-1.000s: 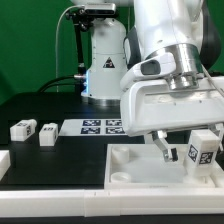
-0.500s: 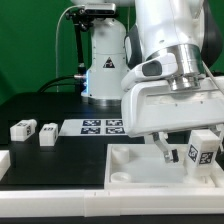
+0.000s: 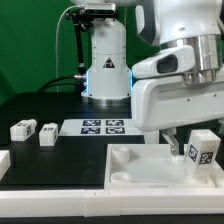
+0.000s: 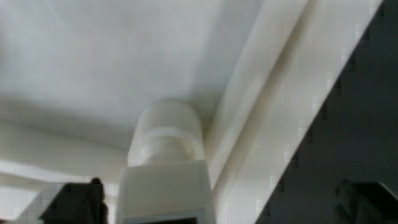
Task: Assemble one leg
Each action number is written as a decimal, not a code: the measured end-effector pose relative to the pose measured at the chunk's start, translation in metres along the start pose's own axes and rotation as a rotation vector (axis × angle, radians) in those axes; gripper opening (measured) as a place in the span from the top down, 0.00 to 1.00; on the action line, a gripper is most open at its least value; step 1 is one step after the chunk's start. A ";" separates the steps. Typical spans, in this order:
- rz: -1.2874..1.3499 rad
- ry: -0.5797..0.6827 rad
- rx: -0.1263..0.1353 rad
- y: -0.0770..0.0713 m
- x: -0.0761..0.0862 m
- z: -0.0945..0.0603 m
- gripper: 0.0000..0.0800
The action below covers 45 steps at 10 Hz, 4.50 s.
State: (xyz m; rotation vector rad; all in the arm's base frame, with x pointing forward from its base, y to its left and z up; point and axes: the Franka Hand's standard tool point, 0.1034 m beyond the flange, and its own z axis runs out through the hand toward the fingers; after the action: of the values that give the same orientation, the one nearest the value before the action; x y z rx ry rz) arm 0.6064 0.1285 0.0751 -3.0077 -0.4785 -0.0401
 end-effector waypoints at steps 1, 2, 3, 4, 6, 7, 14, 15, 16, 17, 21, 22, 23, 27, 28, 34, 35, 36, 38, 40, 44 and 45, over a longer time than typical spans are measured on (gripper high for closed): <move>0.004 -0.004 0.003 0.004 0.009 -0.002 0.19; 0.013 0.015 -0.001 0.008 0.012 -0.003 0.19; 0.037 0.018 -0.002 0.008 0.014 -0.004 0.19; 0.088 0.030 -0.003 0.008 0.017 -0.007 0.19; 0.092 0.059 -0.011 0.015 0.021 -0.009 0.19; 0.082 0.073 -0.015 0.019 0.021 -0.008 0.19; 0.101 0.073 -0.015 0.022 0.021 -0.008 0.64; 0.105 0.073 -0.015 0.022 0.021 -0.008 0.64; 0.140 0.074 -0.013 0.022 0.021 -0.008 0.64; 0.224 0.074 -0.008 0.021 0.021 -0.008 0.64; 0.647 0.098 0.025 0.025 0.020 -0.006 0.64; 0.852 0.110 0.041 0.027 0.017 -0.005 0.64; 0.924 0.112 0.041 0.027 0.016 -0.005 0.64; 1.410 0.097 0.075 0.025 0.014 -0.006 0.64; 1.485 0.093 0.074 0.022 0.013 -0.006 0.64; 1.839 0.057 0.112 0.016 0.013 -0.005 0.64; 1.804 0.058 0.111 0.015 0.013 -0.005 0.51; 1.742 0.060 0.108 0.013 0.013 -0.004 0.33; 1.512 0.069 0.097 0.012 0.013 -0.004 0.23; 1.246 0.078 0.085 0.011 0.013 -0.004 0.19; 0.822 0.092 0.063 0.012 0.014 -0.004 0.19; 0.732 0.094 0.058 0.013 0.014 -0.005 0.19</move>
Offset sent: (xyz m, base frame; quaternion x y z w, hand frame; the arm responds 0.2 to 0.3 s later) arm 0.0184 -0.0072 0.0120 -0.0411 0.0333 0.0965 0.9939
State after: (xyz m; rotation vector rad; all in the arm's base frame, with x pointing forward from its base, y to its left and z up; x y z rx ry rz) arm 0.6235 0.1203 0.0792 -2.9050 0.6220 -0.1076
